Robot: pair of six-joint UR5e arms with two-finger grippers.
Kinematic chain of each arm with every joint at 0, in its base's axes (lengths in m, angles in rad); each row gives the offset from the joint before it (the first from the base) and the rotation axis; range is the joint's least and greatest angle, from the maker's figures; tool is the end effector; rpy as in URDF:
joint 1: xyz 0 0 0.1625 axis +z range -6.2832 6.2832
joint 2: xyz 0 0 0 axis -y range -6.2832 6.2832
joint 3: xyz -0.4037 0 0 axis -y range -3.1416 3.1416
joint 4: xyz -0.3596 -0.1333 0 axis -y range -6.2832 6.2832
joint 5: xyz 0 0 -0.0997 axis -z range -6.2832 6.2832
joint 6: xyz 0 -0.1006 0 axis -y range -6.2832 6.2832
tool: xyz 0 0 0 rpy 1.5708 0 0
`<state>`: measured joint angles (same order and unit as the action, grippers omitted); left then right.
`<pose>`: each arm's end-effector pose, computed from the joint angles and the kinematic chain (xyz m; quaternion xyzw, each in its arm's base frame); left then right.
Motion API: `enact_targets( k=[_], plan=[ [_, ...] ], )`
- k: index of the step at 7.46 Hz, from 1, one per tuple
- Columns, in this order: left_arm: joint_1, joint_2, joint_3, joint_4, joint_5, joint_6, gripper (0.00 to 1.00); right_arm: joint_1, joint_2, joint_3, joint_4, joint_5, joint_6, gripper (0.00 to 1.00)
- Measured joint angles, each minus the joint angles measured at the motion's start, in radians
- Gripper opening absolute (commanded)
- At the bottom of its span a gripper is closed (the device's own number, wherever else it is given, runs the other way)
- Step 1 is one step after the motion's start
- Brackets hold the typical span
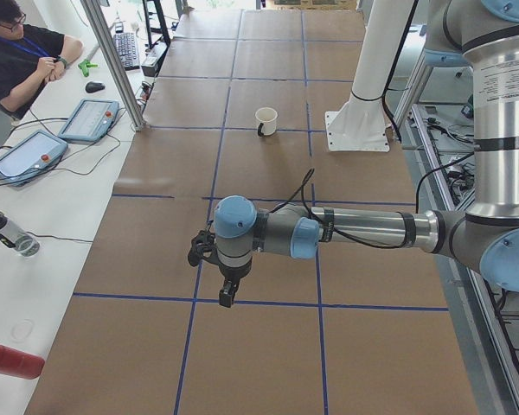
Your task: Flip mug
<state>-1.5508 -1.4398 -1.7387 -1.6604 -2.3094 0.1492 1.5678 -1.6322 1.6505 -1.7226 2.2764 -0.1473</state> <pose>-0.0573 -0.4161 0.6107 0.0821 0.3557 0.1014 0.9255 0.0668 -0.4236 0.6480 -0.0376 -0.3484 -0.0473 0.9354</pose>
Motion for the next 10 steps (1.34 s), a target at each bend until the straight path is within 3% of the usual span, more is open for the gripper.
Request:
enact_targets(
  k=[5, 10],
  plan=[
    [-0.003, -0.005, -0.005, 0.001, -0.069, -0.002, 1.0, 0.0, 0.0, 0.0, 0.0, 0.0, 0.0, 1.0],
    [-0.003, -0.004, -0.005, 0.002, -0.074, -0.005, 1.0, 0.0, 0.0, 0.0, 0.0, 0.0, 0.0, 1.0]
  ],
)
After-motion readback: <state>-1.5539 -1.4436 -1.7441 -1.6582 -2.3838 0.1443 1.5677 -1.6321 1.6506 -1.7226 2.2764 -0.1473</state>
